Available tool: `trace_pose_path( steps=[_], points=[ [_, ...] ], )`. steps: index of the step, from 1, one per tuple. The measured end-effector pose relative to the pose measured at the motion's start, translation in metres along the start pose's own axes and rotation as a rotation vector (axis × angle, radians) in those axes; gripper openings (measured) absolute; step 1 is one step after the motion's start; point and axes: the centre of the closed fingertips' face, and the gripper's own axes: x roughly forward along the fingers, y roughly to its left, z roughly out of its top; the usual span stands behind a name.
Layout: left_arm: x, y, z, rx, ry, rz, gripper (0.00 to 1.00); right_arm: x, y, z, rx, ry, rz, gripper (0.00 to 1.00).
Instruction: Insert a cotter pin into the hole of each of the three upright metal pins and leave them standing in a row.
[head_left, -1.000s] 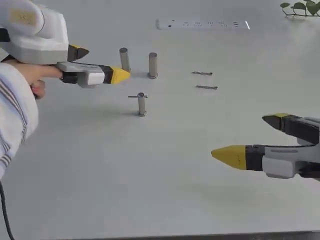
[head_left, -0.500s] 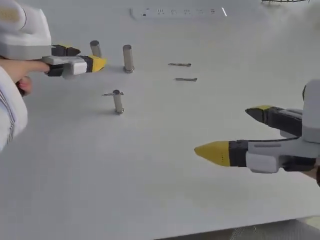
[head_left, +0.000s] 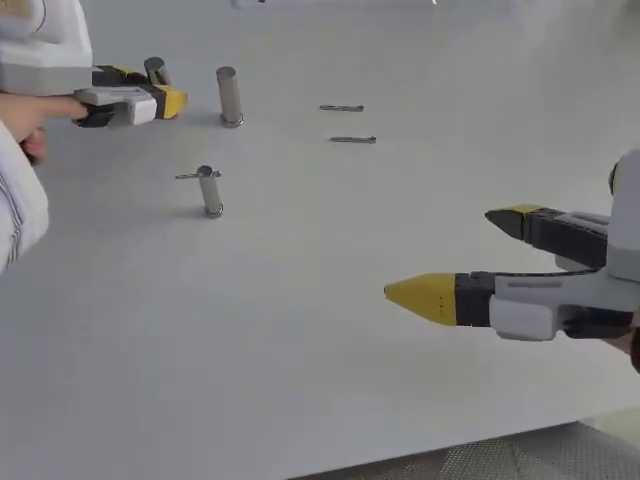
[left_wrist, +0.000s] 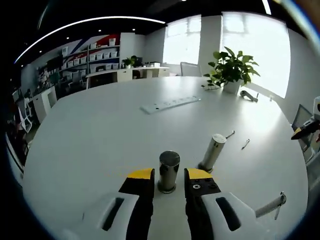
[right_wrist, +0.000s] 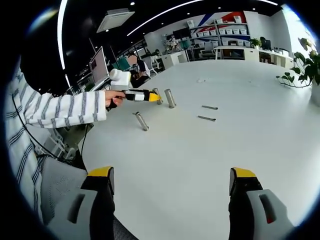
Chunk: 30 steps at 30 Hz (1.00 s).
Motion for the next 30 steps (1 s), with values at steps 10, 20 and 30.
trace_pose_path(
  steps=[10,20,30],
  points=[
    [-0.001,-0.004,0.001,0.023,-0.007,-0.021,0.1,0.003,0.005,-0.003,0.011,0.008,0.016,0.93],
    [-0.009,-0.007,0.0,0.119,0.03,-0.01,0.09,0.003,0.008,-0.004,0.003,0.007,0.027,0.93],
    [-0.044,-0.025,0.031,0.191,0.012,-0.07,0.09,0.0,0.013,0.005,-0.034,-0.018,0.041,0.95]
  ],
)
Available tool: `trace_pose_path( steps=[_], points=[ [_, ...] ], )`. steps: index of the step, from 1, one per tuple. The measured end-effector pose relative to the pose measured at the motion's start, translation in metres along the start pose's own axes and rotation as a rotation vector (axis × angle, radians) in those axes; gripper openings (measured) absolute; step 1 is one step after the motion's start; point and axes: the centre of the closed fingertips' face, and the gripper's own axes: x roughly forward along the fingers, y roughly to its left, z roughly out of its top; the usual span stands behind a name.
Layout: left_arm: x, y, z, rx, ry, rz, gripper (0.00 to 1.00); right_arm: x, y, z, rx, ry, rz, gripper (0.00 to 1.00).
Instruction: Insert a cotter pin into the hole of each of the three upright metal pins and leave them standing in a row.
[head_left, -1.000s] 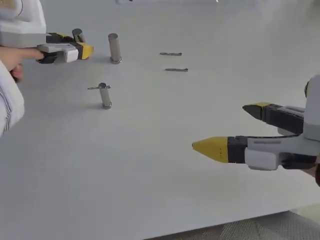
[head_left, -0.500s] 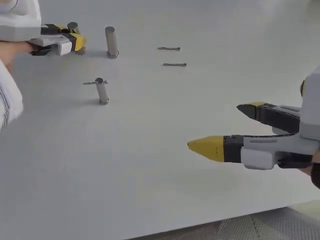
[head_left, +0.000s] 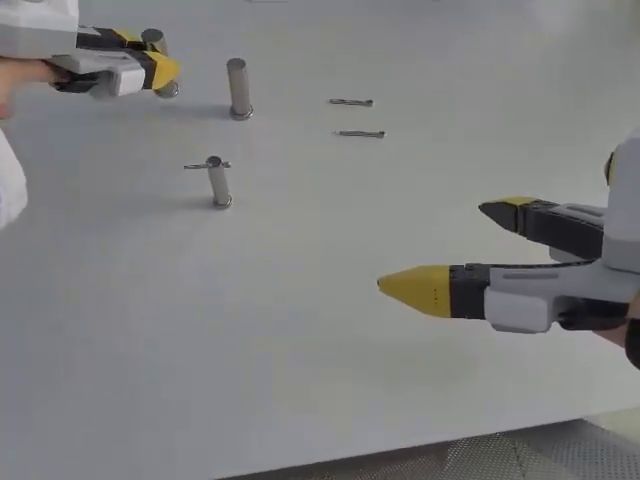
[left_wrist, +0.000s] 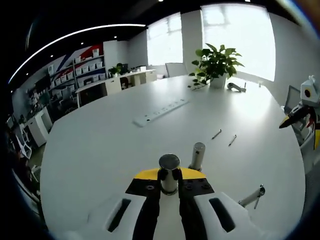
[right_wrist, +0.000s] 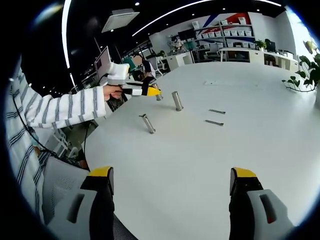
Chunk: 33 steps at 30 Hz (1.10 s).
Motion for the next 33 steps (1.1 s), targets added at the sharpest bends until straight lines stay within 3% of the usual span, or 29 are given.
trace_pose_path(
  steps=[5,11,18,25,28,31,33],
  points=[
    [-0.011,-0.009,0.017,-0.021,-0.025,-0.031,0.09,-0.001,0.008,0.006,-0.014,-0.011,0.018,0.96],
    [-0.029,-0.044,0.042,-0.01,-0.067,-0.105,0.09,-0.005,0.015,0.014,-0.035,-0.033,0.031,0.98],
    [-0.036,-0.087,0.057,0.026,-0.086,-0.169,0.09,-0.009,0.02,0.021,-0.06,-0.053,0.043,0.98],
    [-0.027,-0.125,0.058,0.043,-0.085,-0.218,0.09,-0.017,0.023,0.026,-0.076,-0.072,0.045,0.98],
    [-0.022,-0.148,0.055,0.041,-0.082,-0.24,0.09,-0.021,0.022,0.027,-0.081,-0.081,0.039,0.98],
    [-0.014,-0.161,0.05,0.018,-0.067,-0.277,0.09,-0.025,0.022,0.028,-0.088,-0.094,0.035,0.98],
    [-0.016,-0.179,0.045,0.033,-0.051,-0.292,0.09,-0.028,0.022,0.027,-0.088,-0.097,0.03,0.98]
  ],
)
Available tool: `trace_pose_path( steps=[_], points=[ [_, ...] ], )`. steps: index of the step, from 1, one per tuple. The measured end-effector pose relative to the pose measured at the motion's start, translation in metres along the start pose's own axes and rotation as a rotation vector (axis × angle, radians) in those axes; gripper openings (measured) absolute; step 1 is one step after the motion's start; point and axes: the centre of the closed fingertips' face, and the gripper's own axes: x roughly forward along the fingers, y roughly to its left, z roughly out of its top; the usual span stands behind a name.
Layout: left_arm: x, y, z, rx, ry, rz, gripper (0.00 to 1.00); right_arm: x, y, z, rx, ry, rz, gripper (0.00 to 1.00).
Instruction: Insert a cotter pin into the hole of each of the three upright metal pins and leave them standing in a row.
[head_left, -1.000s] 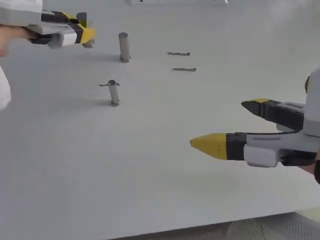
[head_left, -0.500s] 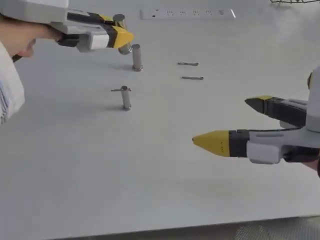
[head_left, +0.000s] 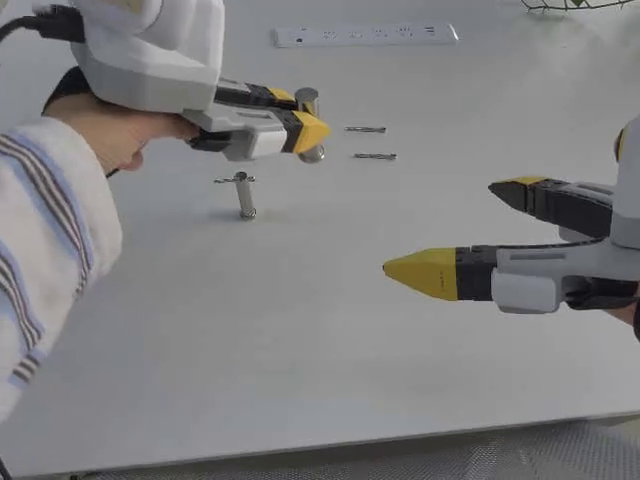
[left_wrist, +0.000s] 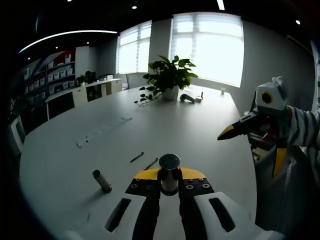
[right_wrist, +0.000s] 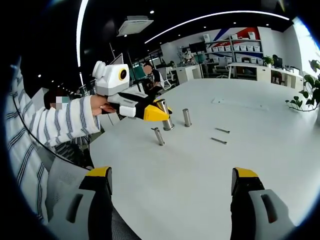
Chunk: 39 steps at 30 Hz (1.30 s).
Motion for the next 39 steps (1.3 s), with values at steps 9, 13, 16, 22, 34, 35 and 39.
trace_pose_path(
  steps=[9,13,16,22,34,35,39],
  points=[
    [0.02,-0.029,-0.035,-0.021,0.071,0.016,0.09,-0.004,0.0,-0.004,0.0,-0.01,-0.007,0.98],
    [0.025,-0.032,-0.048,-0.027,0.09,0.03,0.09,-0.005,0.001,-0.005,-0.002,-0.011,-0.004,0.98],
    [0.028,-0.031,-0.055,-0.037,0.097,0.048,0.09,-0.005,0.0,-0.007,-0.004,-0.008,-0.002,0.98],
    [0.032,-0.029,-0.064,-0.048,0.101,0.068,0.09,-0.005,0.0,-0.009,-0.007,-0.01,0.002,0.97],
    [0.044,-0.038,-0.079,-0.048,0.108,0.059,0.09,-0.003,-0.006,-0.017,0.0,-0.001,0.005,0.96],
    [0.045,-0.038,-0.079,-0.034,0.108,0.059,0.09,-0.003,-0.006,-0.017,0.0,-0.001,0.005,0.96],
    [0.047,-0.039,-0.079,-0.016,0.105,0.054,0.1,-0.003,-0.006,-0.017,0.001,-0.003,0.006,0.96]
  ],
)
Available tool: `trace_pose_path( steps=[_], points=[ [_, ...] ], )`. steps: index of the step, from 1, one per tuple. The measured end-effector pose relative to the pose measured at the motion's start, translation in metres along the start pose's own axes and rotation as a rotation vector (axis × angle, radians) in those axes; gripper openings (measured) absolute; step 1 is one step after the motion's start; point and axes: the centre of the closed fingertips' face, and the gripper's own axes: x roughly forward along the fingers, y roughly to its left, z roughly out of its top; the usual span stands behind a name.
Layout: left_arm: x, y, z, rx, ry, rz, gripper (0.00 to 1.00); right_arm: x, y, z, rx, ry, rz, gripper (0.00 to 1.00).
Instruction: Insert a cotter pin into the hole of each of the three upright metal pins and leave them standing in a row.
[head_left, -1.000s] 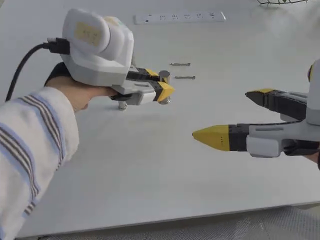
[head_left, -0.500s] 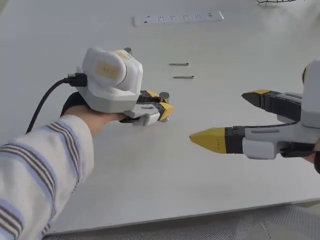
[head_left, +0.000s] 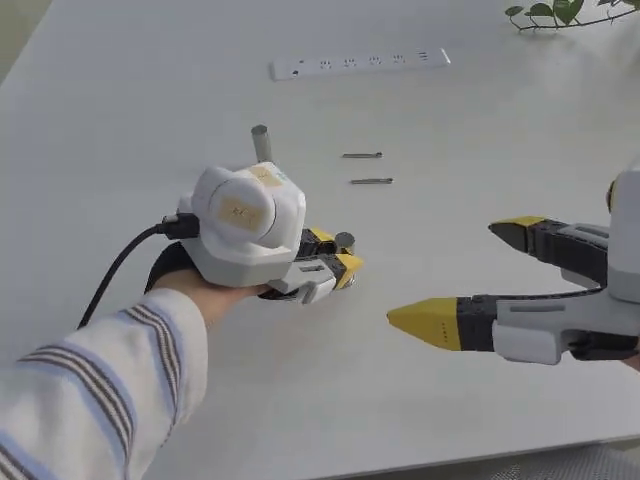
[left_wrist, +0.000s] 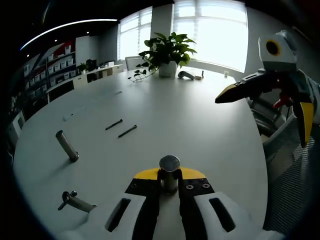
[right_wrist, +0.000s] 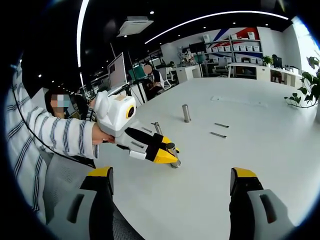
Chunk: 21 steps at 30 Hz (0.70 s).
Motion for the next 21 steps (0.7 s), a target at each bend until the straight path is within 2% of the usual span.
trace_pose_path(
  steps=[4,10,12,15,18,21],
  points=[
    [0.0007,-0.0018,-0.0006,0.025,-0.016,-0.003,0.1,-0.0007,0.0003,-0.001,0.0,0.001,0.002,0.96],
    [0.0007,-0.0021,0.0007,0.027,-0.036,0.005,0.1,-0.0004,0.0011,-0.0025,-0.004,0.01,0.008,0.95],
    [0.0007,-0.0026,0.0013,0.007,-0.043,0.004,0.1,0.0002,0.0018,-0.003,-0.008,0.013,0.011,0.95],
    [0.0002,-0.0026,0.0015,0.013,-0.039,0.003,0.1,0.001,0.0025,-0.004,-0.012,0.019,0.014,0.95],
    [-0.0008,-0.004,0.0015,0.024,-0.039,-0.003,0.18,0.0011,0.0029,-0.0045,-0.012,0.021,0.015,0.95],
    [-0.0047,-0.0031,0.0002,0.049,-0.036,0.005,0.34,0.0007,0.0034,-0.0061,-0.011,0.025,0.017,0.95]
  ],
)
